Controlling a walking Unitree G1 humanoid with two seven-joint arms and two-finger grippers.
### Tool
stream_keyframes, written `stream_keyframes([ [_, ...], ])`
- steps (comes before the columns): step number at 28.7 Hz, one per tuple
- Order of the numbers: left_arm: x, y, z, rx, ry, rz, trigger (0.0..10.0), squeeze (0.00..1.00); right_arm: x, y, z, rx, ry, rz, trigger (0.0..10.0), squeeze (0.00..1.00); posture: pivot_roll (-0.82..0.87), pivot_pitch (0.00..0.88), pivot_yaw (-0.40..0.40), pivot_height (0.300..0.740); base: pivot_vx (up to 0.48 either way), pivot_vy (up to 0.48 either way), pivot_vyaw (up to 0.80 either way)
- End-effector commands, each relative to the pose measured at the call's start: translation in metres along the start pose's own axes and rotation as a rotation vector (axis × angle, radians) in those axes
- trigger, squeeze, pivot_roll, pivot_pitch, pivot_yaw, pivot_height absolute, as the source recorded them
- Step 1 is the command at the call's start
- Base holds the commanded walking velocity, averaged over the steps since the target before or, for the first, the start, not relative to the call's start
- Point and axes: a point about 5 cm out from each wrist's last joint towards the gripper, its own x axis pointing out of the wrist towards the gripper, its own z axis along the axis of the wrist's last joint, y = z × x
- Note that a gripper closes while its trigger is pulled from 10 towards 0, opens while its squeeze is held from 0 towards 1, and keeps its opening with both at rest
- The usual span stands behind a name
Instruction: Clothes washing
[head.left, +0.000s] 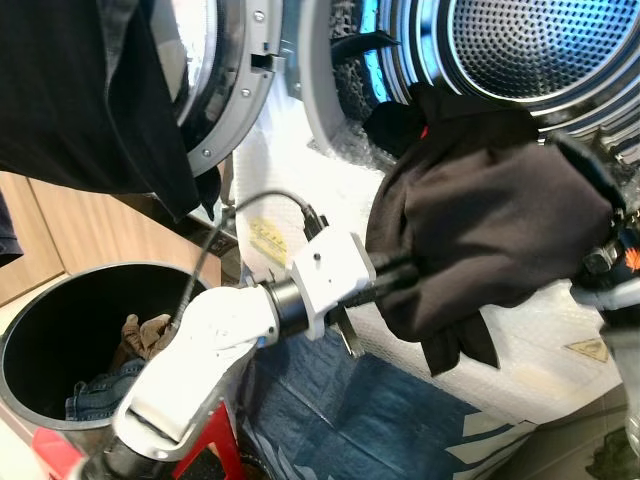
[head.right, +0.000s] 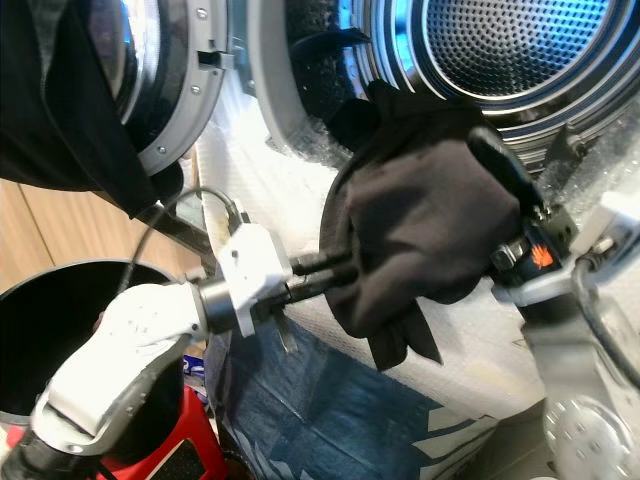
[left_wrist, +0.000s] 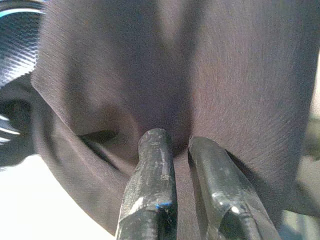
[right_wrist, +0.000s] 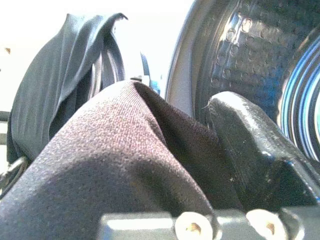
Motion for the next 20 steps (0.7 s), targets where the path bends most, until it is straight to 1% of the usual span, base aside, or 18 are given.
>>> stream_keyframes([
  [1,0.007,-0.009,0.003,0.034,-0.023,-0.019,10.0,1.0,0.008,0.004,0.001,0.014,-0.009,0.017,10.0,0.0,0.13,0.028,-0.147,0.74,0.0,0.0,0.0],
  [3,0.011,-0.019,-0.001,0.068,-0.008,-0.05,10.0,1.0,0.011,0.006,-0.001,0.033,-0.014,0.033,10.0,0.0,0.13,0.029,-0.153,0.74,0.0,0.0,0.0],
  [4,0.015,-0.029,-0.003,0.074,-0.008,-0.076,10.0,1.0,0.014,0.008,-0.004,0.051,-0.013,0.046,10.0,0.0,0.13,0.03,-0.157,0.74,0.0,0.0,0.0],
  [7,0.019,-0.039,-0.002,0.065,-0.026,-0.097,10.0,1.0,0.017,0.008,-0.007,0.066,-0.01,0.053,10.0,0.0,0.14,0.032,-0.16,0.74,0.0,0.0,0.0],
  [9,0.021,-0.042,0.0,0.071,-0.039,-0.085,10.0,1.0,0.018,0.009,-0.008,0.076,-0.012,0.057,10.0,0.0,0.13,0.032,-0.16,0.74,0.0,0.0,0.0],
  [10,0.024,-0.042,0.003,0.071,-0.065,-0.056,10.0,1.0,0.019,0.008,-0.01,0.081,-0.009,0.058,10.0,0.0,0.13,0.033,-0.159,0.74,0.0,0.0,0.0],
  [13,0.026,-0.037,0.007,0.093,-0.103,0.065,10.0,1.0,0.02,0.007,-0.013,0.089,-0.007,0.063,10.0,0.0,0.14,0.033,-0.161,0.74,0.0,0.0,0.0],
  [14,0.024,-0.027,0.008,0.111,-0.111,0.211,10.0,1.0,0.021,0.006,-0.014,0.097,-0.009,0.066,10.0,0.0,0.14,0.035,-0.161,0.74,0.0,0.0,0.0],
  [15,0.023,-0.023,0.008,0.127,-0.105,0.265,10.0,1.0,0.022,0.006,-0.014,0.096,-0.009,0.068,10.0,0.0,0.14,0.035,-0.16,0.74,0.0,0.0,0.0],
  [16,0.018,-0.015,0.007,0.14,-0.092,0.361,10.0,1.0,0.023,0.006,-0.015,0.098,-0.009,0.073,10.0,0.0,0.14,0.035,-0.16,0.74,0.0,0.0,0.0],
  [17,0.016,-0.012,0.006,0.14,-0.087,0.399,10.0,1.0,0.023,0.006,-0.015,0.1,-0.01,0.075,10.0,0.0,0.14,0.035,-0.16,0.74,0.0,0.0,0.0],
  [18,0.011,-0.009,0.005,0.116,-0.089,0.441,10.0,1.0,0.025,0.006,-0.016,0.104,-0.012,0.08,10.0,0.0,0.15,0.038,-0.162,0.74,0.0,0.0,0.0],
  [19,0.011,-0.009,0.005,0.116,-0.089,0.441,10.0,1.0,0.025,0.006,-0.016,0.104,-0.012,0.08,10.0,0.0,0.15,0.038,-0.162,0.74,0.0,0.0,0.0],
  [20,0.007,-0.009,0.005,0.078,-0.1,0.453,10.0,1.0,0.026,0.006,-0.017,0.11,-0.014,0.087,10.0,0.0,0.15,0.039,-0.163,0.74,0.0,0.0,0.0],
])
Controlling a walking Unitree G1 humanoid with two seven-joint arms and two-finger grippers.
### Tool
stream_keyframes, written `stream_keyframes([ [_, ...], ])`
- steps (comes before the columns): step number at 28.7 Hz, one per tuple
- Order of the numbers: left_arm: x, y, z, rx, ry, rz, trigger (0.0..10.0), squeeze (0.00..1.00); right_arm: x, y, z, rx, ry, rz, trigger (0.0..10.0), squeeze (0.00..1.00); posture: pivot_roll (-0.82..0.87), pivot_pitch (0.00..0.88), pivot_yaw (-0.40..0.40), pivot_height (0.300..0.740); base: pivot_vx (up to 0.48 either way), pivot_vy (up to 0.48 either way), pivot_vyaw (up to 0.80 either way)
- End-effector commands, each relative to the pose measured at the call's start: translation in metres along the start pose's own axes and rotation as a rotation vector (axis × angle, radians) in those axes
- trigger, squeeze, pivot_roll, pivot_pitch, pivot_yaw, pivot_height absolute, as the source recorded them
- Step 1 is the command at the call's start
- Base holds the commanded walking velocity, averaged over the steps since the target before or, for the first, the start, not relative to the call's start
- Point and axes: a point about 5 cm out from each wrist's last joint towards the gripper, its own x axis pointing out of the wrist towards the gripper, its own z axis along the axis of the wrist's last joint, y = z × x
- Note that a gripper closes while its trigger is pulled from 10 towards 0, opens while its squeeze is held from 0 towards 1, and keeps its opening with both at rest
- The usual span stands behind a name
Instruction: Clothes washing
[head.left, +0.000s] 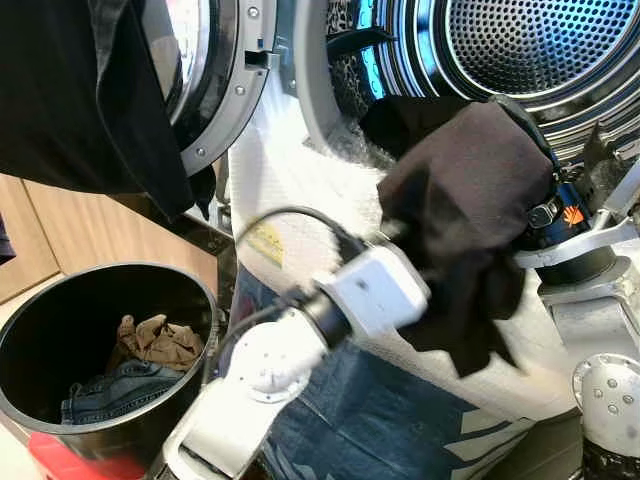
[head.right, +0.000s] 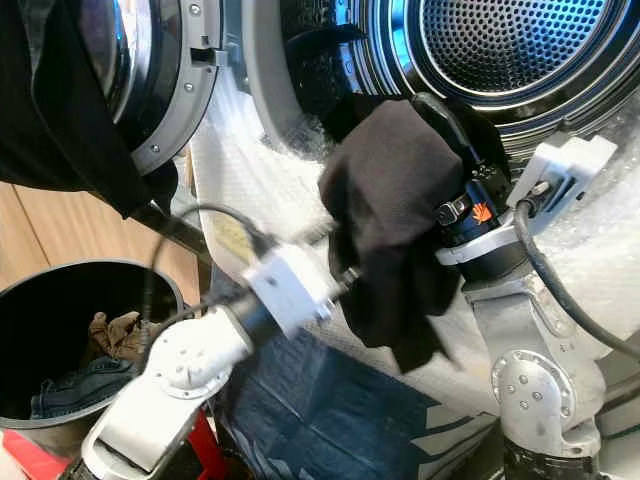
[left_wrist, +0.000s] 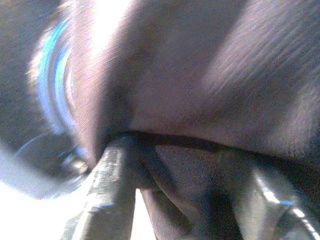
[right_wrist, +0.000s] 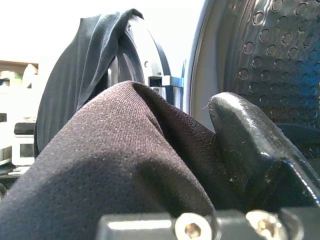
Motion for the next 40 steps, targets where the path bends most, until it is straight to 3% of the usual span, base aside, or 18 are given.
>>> stream_keyframes([
  [1,-0.003,0.0,0.004,-0.074,-0.022,0.02,10.0,1.0,0.004,0.0,0.003,-0.002,-0.021,0.02,10.0,0.0,0.16,0.039,-0.164,0.74,0.0,0.0,0.0],
  [2,-0.008,-0.001,0.003,-0.168,-0.008,0.0,10.0,1.0,0.006,0.0,0.001,-0.001,-0.018,0.024,10.0,0.0,0.16,0.039,-0.164,0.74,0.0,0.0,0.0],
  [3,-0.01,0.0,0.005,-0.191,-0.018,-0.003,10.0,1.0,0.007,-0.001,-0.001,-0.001,-0.015,0.028,10.0,0.0,0.16,0.041,-0.164,0.74,0.0,0.0,0.0],
  [7,-0.019,0.02,0.015,-0.223,-0.063,0.084,10.0,1.0,0.009,-0.004,-0.003,0.005,-0.013,0.037,10.0,0.0,0.16,0.043,-0.165,0.74,0.0,0.0,0.0],
  [10,-0.026,0.03,0.019,-0.183,-0.054,0.09,10.0,1.0,0.01,-0.011,-0.006,0.005,-0.007,0.032,10.0,0.0,0.19,0.047,-0.174,0.74,0.0,0.0,0.0],
  [13,-0.031,0.029,0.021,-0.185,-0.038,0.044,10.0,1.0,0.012,-0.018,-0.009,0.001,-0.002,0.015,10.0,0.0,0.2,0.051,-0.177,0.74,0.0,0.0,0.0],
  [15,-0.038,0.017,0.022,-0.266,0.004,-0.075,10.0,1.0,0.019,-0.031,-0.012,-0.014,-0.012,-0.025,10.0,0.0,0.22,0.054,-0.182,0.74,0.0,0.0,0.0],
  [19,-0.045,0.006,0.022,-0.34,0.036,-0.169,10.0,1.0,0.026,-0.04,-0.013,-0.025,-0.024,-0.049,10.0,0.0,0.22,0.053,-0.184,0.74,0.0,0.0,0.0],
  [20,-0.051,0.0,0.019,-0.361,0.071,-0.239,10.0,1.0,0.035,-0.046,-0.012,-0.036,-0.039,-0.051,10.0,0.0,0.23,0.049,-0.186,0.74,0.0,0.0,0.0],
  [23,-0.055,-0.003,0.018,-0.361,0.105,-0.293,10.0,1.0,0.043,-0.05,-0.012,-0.044,-0.052,-0.042,10.0,0.0,0.23,0.047,-0.186,0.74,0.0,0.0,0.0],
  [24,-0.056,0.0,0.016,-0.306,0.136,-0.289,10.0,1.0,0.047,-0.052,-0.011,-0.048,-0.064,-0.037,10.0,0.0,0.23,0.047,-0.186,0.74,0.0,0.0,0.0],
  [27,-0.058,0.004,0.009,-0.257,0.18,-0.266,10.0,1.0,0.051,-0.055,-0.009,-0.05,-0.082,-0.031,10.0,0.0,0.24,0.049,-0.188,0.74,0.0,0.0,0.0],
  [34,-0.058,0.003,0.007,-0.235,0.185,-0.267,10.0,1.0,0.053,-0.056,-0.01,-0.051,-0.091,-0.028,10.0,0.0,0.24,0.051,-0.189,0.74,0.0,0.0,0.0],
  [35,-0.05,0.007,0.009,-0.175,0.14,-0.208,10.0,0.57,0.053,-0.054,-0.01,-0.045,-0.103,-0.015,10.0,0.0,0.24,0.05,-0.189,0.74,0.0,0.0,0.0],
  [36,-0.031,0.012,0.019,-0.079,0.016,-0.102,10.0,0.0,0.051,-0.05,-0.008,-0.025,-0.122,0.029,10.0,0.0,0.23,0.05,-0.189,0.74,0.0,0.0,0.0],
  [40,-0.023,0.007,0.025,-0.045,-0.04,-0.137,10.0,0.0,0.048,-0.053,-0.01,-0.031,-0.117,0.013,10.0,0.0,0.22,0.046,-0.188,0.74,0.0,0.0,0.0],
])
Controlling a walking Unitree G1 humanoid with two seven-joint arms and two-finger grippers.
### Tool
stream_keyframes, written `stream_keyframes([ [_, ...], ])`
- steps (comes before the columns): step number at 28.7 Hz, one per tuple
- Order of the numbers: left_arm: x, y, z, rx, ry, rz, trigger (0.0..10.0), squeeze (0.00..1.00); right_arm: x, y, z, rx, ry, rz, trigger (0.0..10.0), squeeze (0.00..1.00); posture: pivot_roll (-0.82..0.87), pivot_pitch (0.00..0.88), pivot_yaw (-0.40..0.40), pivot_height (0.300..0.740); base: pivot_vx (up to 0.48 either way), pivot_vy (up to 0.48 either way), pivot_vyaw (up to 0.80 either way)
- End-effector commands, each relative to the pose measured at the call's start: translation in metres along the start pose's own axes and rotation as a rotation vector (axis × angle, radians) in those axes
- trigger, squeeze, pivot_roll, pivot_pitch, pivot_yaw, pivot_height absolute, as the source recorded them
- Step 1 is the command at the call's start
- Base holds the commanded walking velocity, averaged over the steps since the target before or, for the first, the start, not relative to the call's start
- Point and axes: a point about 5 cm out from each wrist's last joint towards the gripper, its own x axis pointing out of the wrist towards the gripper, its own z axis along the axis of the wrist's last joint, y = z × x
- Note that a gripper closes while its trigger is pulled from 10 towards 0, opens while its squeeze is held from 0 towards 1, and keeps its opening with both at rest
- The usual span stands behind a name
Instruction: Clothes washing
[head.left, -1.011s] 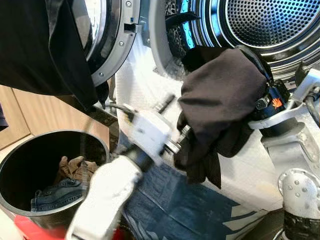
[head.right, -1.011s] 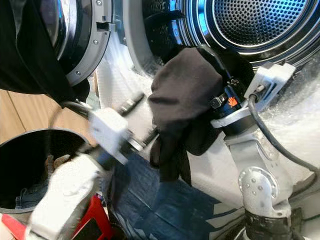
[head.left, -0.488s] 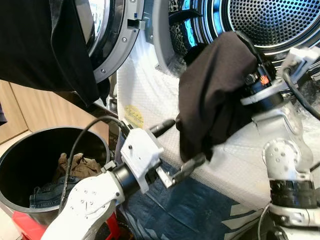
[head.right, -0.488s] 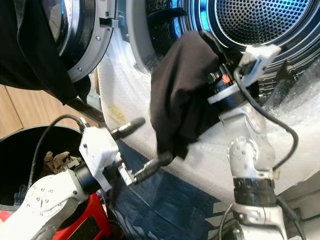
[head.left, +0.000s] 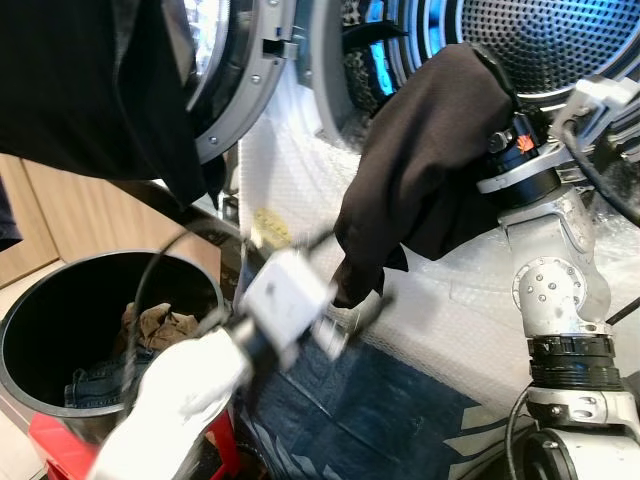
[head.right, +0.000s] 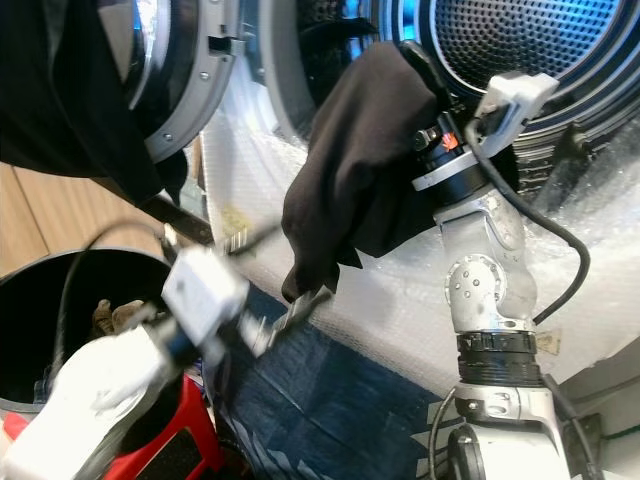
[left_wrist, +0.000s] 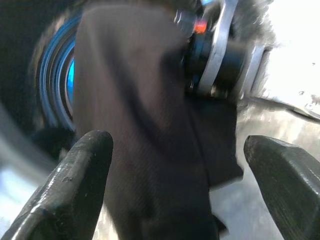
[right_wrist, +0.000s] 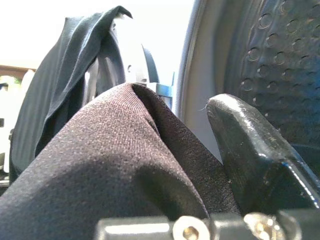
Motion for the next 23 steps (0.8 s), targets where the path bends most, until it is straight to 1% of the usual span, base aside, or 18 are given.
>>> stream_keyframes([
  [1,0.002,-0.006,-0.001,-0.003,0.002,-0.029,10.0,0.0,-0.003,-0.004,0.011,-0.026,-0.034,-0.008,10.0,0.0,0.22,0.046,-0.188,0.74,0.0,0.0,0.0],
  [2,0.003,-0.008,-0.001,-0.003,0.001,-0.054,10.0,0.0,-0.004,-0.005,0.01,-0.034,-0.028,-0.026,10.0,0.0,0.21,0.044,-0.183,0.74,0.0,0.0,0.0],
  [5,0.004,-0.01,-0.002,0.012,0.001,-0.072,10.0,0.0,-0.006,-0.006,0.01,-0.038,-0.027,-0.036,10.0,0.0,0.21,0.045,-0.183,0.74,0.0,0.0,0.0],
  [7,0.008,-0.01,-0.006,0.086,0.005,-0.086,10.0,0.0,-0.009,-0.004,0.01,-0.037,-0.029,-0.041,10.0,0.0,0.21,0.042,-0.183,0.74,0.0,0.0,0.0],
  [8,0.012,-0.007,-0.011,0.133,0.011,-0.065,10.0,0.0,-0.012,-0.001,0.009,-0.022,-0.033,-0.03,10.0,0.0,0.2,0.045,-0.18,0.74,0.0,0.0,0.0],
  [10,0.021,-0.001,-0.02,0.179,0.014,-0.012,10.0,0.0,-0.016,0.005,0.007,0.005,-0.035,-0.01,10.0,0.0,0.21,0.044,-0.182,0.74,0.0,0.0,0.0],
  [11,0.027,0.004,-0.024,0.183,0.008,0.017,10.0,0.0,-0.019,0.008,0.005,0.01,-0.025,-0.004,10.0,0.0,0.2,0.042,-0.181,0.74,0.0,0.0,0.0],
  [12,0.029,0.005,-0.025,0.186,0.006,0.022,10.0,0.0,-0.02,0.009,0.004,0.011,-0.023,-0.005,10.0,0.0,0.19,0.041,-0.179,0.74,0.0,0.0,0.0],
  [16,0.031,0.007,-0.026,0.199,-0.004,0.021,10.0,0.0,-0.022,0.011,0.007,0.008,-0.025,-0.007,10.0,0.0,0.18,0.041,-0.172,0.74,0.0,0.0,0.0],
  [17,0.031,0.007,-0.026,0.201,-0.01,0.018,2.7,0.0,-0.022,0.012,0.008,0.005,-0.025,-0.007,10.0,0.0,0.17,0.042,-0.171,0.74,0.0,0.0,0.0],
  [18,0.031,0.007,-0.025,0.199,-0.016,0.016,0.0,0.0,-0.022,0.012,0.01,0.003,-0.025,-0.006,10.0,0.0,0.17,0.042,-0.17,0.74,0.0,0.0,0.0],
  [20,0.031,0.008,-0.025,0.192,-0.021,0.016,0.0,0.0,-0.022,0.013,0.01,0.003,-0.025,-0.005,10.0,0.0,0.17,0.042,-0.169,0.74,0.0,0.0,0.0],
  [23,0.032,0.008,-0.027,0.185,-0.041,0.027,0.0,0.0,-0.024,0.018,0.01,0.016,-0.019,-0.001,10.0,0.0,0.18,0.043,-0.169,0.74,0.0,0.0,0.0],
])
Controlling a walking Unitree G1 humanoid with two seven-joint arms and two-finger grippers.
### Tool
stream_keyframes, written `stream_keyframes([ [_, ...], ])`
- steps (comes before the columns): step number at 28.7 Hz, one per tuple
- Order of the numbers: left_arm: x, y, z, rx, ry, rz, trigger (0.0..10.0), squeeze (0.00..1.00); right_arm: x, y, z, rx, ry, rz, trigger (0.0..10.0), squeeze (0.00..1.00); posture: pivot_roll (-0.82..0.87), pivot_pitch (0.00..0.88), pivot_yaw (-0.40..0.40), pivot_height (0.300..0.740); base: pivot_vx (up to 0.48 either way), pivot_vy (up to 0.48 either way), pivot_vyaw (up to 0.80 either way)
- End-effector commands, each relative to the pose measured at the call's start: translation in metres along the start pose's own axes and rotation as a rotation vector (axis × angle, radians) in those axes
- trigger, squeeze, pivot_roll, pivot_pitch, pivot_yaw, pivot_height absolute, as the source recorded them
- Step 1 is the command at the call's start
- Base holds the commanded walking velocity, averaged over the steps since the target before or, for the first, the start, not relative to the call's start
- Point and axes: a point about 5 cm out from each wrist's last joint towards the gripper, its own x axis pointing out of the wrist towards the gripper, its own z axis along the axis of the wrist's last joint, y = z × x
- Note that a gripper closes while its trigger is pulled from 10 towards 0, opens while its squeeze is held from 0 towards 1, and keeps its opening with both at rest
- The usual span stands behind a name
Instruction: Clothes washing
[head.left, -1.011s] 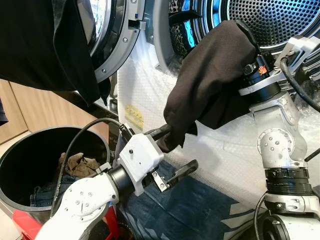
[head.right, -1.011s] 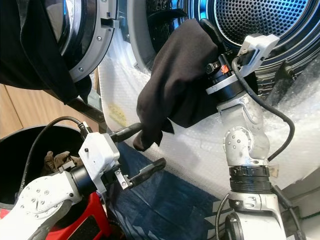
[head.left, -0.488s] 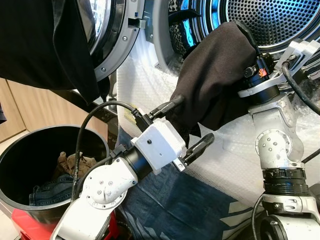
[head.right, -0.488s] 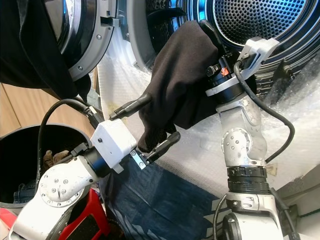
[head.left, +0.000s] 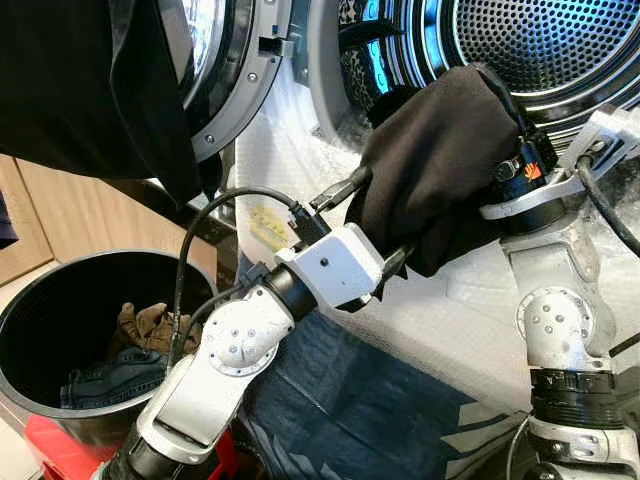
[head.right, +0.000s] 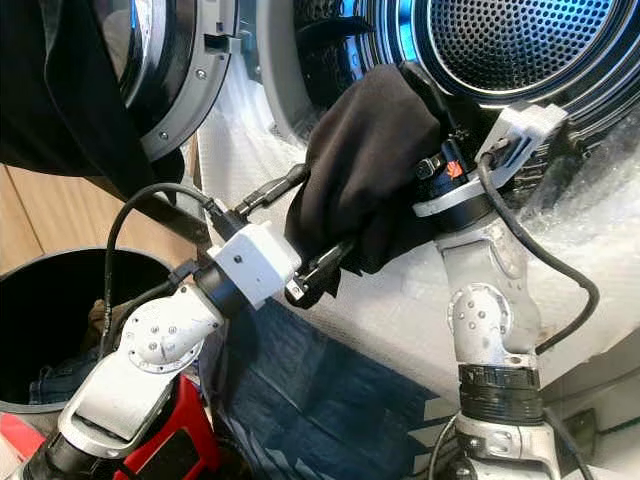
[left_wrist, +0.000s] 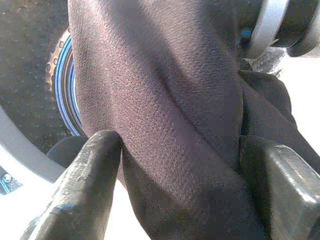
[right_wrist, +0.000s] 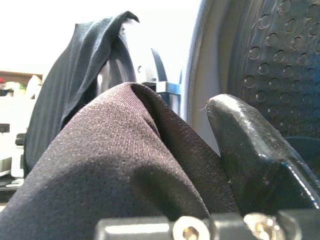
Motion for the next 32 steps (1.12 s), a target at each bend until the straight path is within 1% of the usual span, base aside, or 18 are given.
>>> stream_keyframes([
  [1,0.005,0.001,0.005,0.001,-0.041,0.003,0.0,0.0,-0.002,0.002,0.007,-0.008,-0.012,0.007,10.0,0.0,0.18,0.044,-0.168,0.74,0.0,0.0,0.0],
  [9,0.008,0.003,0.004,0.004,-0.054,0.006,0.0,0.0,-0.009,0.016,0.001,0.013,0.043,0.049,10.0,0.0,0.17,0.042,-0.169,0.74,0.0,0.0,0.0],
  [15,0.011,0.003,0.003,0.006,-0.059,0.013,0.0,0.0,-0.015,0.024,0.001,0.03,0.061,0.047,10.0,0.0,0.17,0.039,-0.167,0.74,0.0,0.0,0.0],
  [26,0.012,0.006,0.006,0.004,-0.071,0.022,0.0,0.0,-0.019,0.028,0.001,0.042,0.074,0.029,10.0,0.0,0.17,0.043,-0.164,0.74,0.0,0.0,0.0],
  [32,0.013,0.003,0.008,-0.018,-0.078,0.013,0.0,0.0,-0.023,0.028,-0.002,0.035,0.106,0.028,10.0,0.0,0.16,0.049,-0.16,0.74,0.0,0.0,0.0],
])
